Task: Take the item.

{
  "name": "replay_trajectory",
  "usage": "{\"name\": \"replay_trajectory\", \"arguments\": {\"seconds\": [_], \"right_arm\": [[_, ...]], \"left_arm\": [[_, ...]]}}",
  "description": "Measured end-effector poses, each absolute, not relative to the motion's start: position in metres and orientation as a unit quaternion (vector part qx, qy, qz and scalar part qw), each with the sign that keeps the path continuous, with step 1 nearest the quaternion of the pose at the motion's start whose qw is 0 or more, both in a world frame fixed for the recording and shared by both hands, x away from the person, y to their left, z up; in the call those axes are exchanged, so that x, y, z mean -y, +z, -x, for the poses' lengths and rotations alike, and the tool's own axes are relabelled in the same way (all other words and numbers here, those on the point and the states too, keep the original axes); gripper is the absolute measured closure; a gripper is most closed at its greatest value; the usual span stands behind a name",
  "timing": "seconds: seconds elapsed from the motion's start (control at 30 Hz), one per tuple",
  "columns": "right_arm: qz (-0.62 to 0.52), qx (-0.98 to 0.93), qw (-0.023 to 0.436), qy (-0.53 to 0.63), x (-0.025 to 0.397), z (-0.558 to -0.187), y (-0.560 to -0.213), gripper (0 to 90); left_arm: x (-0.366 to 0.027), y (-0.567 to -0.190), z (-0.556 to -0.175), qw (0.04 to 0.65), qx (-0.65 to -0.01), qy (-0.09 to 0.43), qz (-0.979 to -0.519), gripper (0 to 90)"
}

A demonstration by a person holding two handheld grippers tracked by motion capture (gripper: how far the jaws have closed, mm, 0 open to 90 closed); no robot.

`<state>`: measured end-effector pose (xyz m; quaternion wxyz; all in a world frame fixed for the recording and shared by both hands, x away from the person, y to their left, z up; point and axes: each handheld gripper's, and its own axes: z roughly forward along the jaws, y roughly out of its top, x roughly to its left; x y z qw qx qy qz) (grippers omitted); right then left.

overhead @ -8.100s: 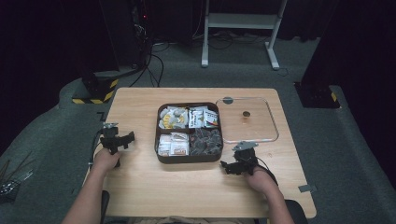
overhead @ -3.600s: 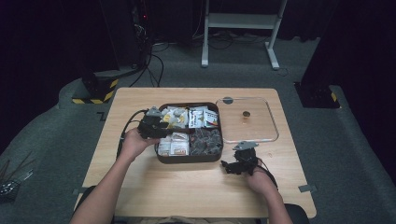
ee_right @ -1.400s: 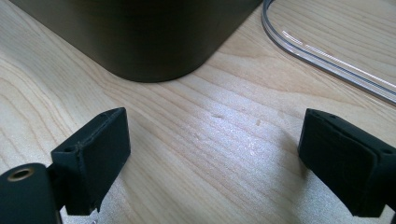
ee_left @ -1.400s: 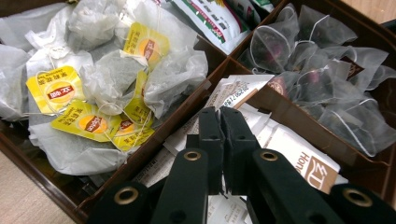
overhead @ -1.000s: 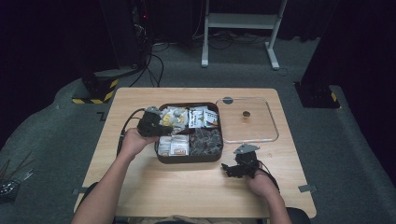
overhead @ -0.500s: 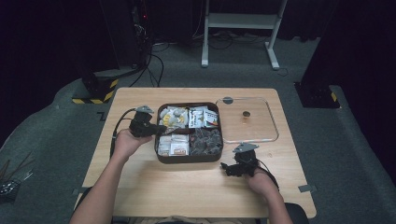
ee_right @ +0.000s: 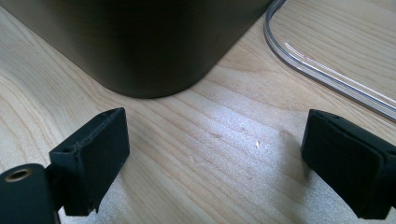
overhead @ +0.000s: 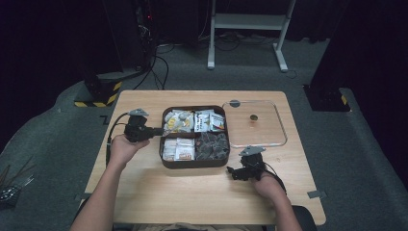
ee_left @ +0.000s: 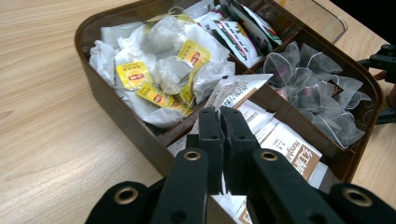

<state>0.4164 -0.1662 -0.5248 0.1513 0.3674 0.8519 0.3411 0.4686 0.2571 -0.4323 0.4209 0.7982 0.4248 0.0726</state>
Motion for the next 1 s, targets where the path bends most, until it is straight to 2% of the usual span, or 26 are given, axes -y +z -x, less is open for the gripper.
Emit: {"name": "replay_trajectory", "arguments": {"seconds": [0.53, 1.0], "right_arm": [[-0.368, -0.852, 0.151, 0.341, 0.166, -0.416, -0.525, 7.7], [-0.368, -0.852, 0.151, 0.341, 0.166, -0.416, -0.525, 7.8]], "left_arm": [[-0.301, -0.426, -0.463, 0.432, -0.461, 0.099, -0.769, 87.8], [-0.325, -0.438, -0.465, 0.4, -0.5, 0.111, -0.76, 87.8]]}}
